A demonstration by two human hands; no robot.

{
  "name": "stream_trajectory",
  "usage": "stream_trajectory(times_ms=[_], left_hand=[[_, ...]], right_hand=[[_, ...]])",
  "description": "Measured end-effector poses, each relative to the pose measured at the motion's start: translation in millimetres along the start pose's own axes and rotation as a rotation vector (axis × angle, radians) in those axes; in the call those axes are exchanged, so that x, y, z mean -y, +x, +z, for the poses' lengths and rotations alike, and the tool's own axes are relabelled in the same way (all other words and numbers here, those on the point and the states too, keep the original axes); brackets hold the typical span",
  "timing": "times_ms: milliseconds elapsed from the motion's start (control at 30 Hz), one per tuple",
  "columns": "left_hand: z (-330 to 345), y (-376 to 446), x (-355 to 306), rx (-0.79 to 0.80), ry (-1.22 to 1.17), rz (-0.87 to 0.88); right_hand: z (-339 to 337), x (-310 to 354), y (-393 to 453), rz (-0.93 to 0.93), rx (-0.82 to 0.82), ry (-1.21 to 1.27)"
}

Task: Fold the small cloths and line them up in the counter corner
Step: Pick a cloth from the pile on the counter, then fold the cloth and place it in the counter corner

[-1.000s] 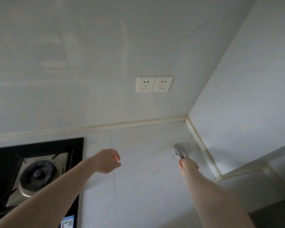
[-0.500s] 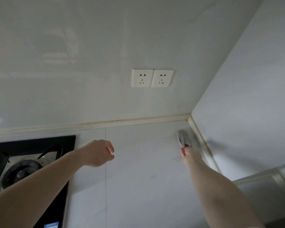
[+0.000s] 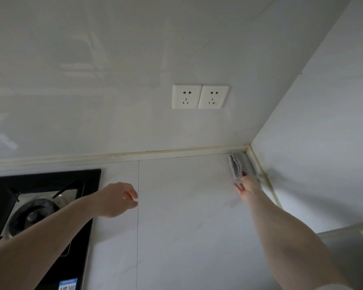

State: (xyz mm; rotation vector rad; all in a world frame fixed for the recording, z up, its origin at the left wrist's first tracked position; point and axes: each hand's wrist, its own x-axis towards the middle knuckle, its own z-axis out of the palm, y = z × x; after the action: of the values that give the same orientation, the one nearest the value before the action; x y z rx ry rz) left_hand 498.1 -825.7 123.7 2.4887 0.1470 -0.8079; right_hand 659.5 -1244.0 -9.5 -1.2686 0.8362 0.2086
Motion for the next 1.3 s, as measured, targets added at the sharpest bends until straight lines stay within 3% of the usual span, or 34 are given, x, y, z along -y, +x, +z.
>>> stream_trajectory(times_ms=[200, 333, 467, 600, 967, 1300], left_hand=[[0.2, -22.8, 6.1, -0.005, -0.053, -0.005], [2.1, -58.6, 20.3, -0.034, -0.098, -0.014], [8.1, -110.5, 59.6, -0.102, -0.103, -0.050], [11.3, -184.4, 102.1, -0.164, -0.107, -0.088], [46.6, -422.4, 268.8, -0.587, -0.269, -0.247], [56.5, -542.8, 399.8, -0.748, -0.384, -0.411]], right_hand=[[7.0, -20.9, -44.3, 0.049, -0.053, -0.216], [26.8, -69.0, -86.6, -0.060, -0.099, -0.654], [61.1, -129.4, -151.3, -0.219, 0.075, -1.112], [117.0, -165.0, -240.7, -0.325, 0.335, -1.104], [253.2, -246.6, -520.9, -0.613, 0.922, -1.020], [330.9, -329.9, -677.2, -0.679, 1.262, -1.145]])
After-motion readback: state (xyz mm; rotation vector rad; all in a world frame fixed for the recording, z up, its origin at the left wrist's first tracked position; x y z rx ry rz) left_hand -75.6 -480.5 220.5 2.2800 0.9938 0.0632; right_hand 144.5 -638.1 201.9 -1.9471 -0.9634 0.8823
